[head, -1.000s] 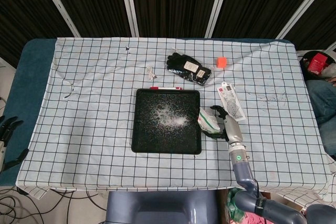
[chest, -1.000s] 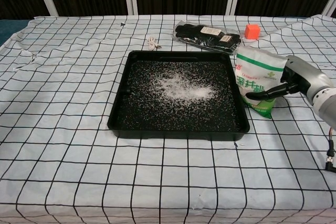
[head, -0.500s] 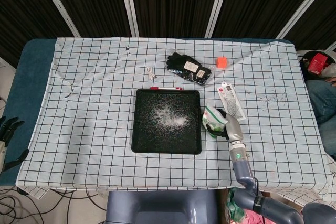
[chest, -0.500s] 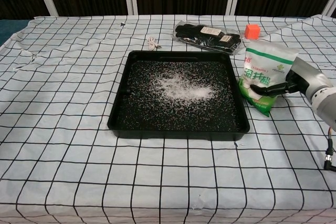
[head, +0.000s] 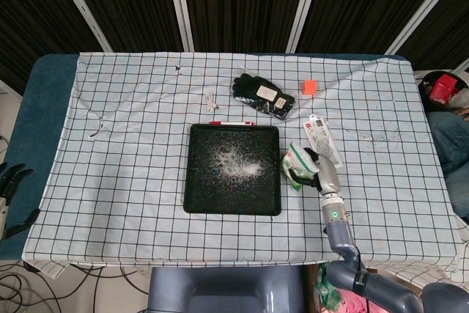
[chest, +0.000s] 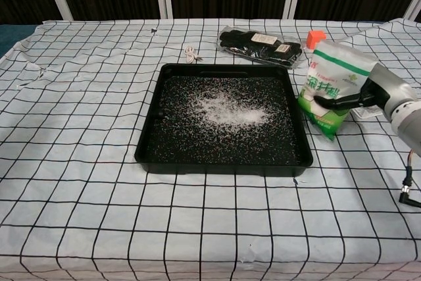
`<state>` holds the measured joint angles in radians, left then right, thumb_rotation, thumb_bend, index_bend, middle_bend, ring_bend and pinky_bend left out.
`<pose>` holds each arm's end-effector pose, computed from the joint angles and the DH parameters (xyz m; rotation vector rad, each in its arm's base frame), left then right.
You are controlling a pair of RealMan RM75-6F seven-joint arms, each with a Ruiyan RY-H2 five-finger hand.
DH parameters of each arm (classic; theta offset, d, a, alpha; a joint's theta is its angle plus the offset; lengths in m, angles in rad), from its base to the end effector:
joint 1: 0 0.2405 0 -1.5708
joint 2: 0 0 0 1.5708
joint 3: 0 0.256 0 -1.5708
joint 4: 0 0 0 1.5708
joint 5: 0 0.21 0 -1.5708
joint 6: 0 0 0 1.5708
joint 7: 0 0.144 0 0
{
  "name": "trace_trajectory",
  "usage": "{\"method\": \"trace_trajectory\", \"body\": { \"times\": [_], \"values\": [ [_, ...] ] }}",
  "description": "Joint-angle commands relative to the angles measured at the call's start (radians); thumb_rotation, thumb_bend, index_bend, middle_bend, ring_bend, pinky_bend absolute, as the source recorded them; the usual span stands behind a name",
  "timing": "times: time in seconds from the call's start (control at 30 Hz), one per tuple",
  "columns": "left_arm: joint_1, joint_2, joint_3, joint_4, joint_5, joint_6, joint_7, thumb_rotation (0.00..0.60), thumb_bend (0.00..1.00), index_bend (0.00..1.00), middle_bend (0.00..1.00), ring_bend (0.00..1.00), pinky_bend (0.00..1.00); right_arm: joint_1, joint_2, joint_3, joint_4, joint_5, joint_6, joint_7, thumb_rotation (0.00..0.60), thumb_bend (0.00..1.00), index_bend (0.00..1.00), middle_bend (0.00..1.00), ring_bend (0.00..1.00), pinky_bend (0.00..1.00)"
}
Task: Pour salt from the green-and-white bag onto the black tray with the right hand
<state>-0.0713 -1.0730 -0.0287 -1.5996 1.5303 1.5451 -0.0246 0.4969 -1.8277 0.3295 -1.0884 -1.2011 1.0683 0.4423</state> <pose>-0.3132 0.1727 0.1784 -1.3890 -0.8426 -0.9124 -0.2349 -0.3373 -0.0380 1.0724 -1.5925 1.3837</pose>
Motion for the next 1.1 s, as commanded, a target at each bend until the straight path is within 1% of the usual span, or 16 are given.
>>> {"method": "trace_trajectory", "body": {
  "times": [0.03,0.27,0.3,0.33,0.4,0.47,0.67,0.7,0.73,0.87,1.1],
  "values": [
    [0.000,0.000,-0.001,0.000,0.000,-0.001,0.000,0.600,0.26,0.18,0.12,0.00,0.06,-0.001,0.013,0.001,0.000,-0.011,0.005,0.006,0.600,0.36,0.47,0.42,0.47,0.43],
    [0.004,0.002,-0.001,-0.004,0.003,0.004,0.001,0.600,0.26,0.18,0.12,0.00,0.06,0.004,0.102,-0.009,-0.018,-0.067,0.005,0.025,0.600,0.36,0.47,0.42,0.47,0.43],
    [0.005,0.002,-0.003,-0.003,0.003,0.007,-0.001,0.600,0.26,0.18,0.12,0.00,0.06,0.008,0.136,-0.016,-0.028,-0.083,-0.005,0.017,0.600,0.36,0.47,0.42,0.47,0.43],
    [0.006,0.002,-0.006,-0.003,0.003,0.012,-0.003,0.600,0.26,0.18,0.12,0.00,0.06,0.021,0.189,-0.034,-0.035,-0.122,-0.020,-0.018,0.600,0.36,0.47,0.42,0.47,0.43],
    [0.007,0.000,-0.007,-0.001,0.006,0.017,-0.005,0.600,0.26,0.18,0.12,0.00,0.06,0.035,0.279,-0.051,-0.094,-0.148,-0.067,-0.036,0.600,0.36,0.47,0.42,0.47,0.43],
    [0.009,-0.001,-0.007,-0.001,0.009,0.020,-0.004,0.600,0.26,0.18,0.12,0.00,0.06,0.049,0.348,-0.060,-0.148,-0.161,-0.105,-0.065,0.600,0.36,0.47,0.42,0.47,0.44],
    [0.009,-0.006,-0.007,0.000,0.019,0.027,0.002,0.600,0.26,0.18,0.12,0.00,0.06,0.104,0.490,-0.076,-0.267,-0.182,-0.207,-0.166,0.600,0.36,0.47,0.42,0.47,0.46],
    [0.009,-0.009,-0.008,0.001,0.023,0.031,0.004,0.600,0.26,0.18,0.12,0.00,0.06,0.129,0.515,-0.081,-0.276,-0.202,-0.230,-0.212,0.600,0.36,0.47,0.42,0.47,0.46],
    [0.009,-0.012,-0.008,0.003,0.025,0.033,0.006,0.600,0.26,0.18,0.12,0.00,0.06,0.147,0.535,-0.080,-0.289,-0.193,-0.263,-0.234,0.600,0.36,0.48,0.42,0.47,0.46],
    [0.008,-0.015,-0.008,0.006,0.027,0.031,0.006,0.600,0.26,0.18,0.12,0.00,0.06,0.197,0.583,-0.080,-0.324,-0.153,-0.351,-0.294,0.600,0.36,0.48,0.42,0.47,0.46],
    [0.009,-0.014,-0.011,0.009,0.022,0.029,0.000,0.600,0.26,0.18,0.12,0.00,0.06,0.292,0.626,-0.088,-0.328,-0.104,-0.479,-0.391,0.600,0.39,0.48,0.42,0.47,0.46]
  ]
}}
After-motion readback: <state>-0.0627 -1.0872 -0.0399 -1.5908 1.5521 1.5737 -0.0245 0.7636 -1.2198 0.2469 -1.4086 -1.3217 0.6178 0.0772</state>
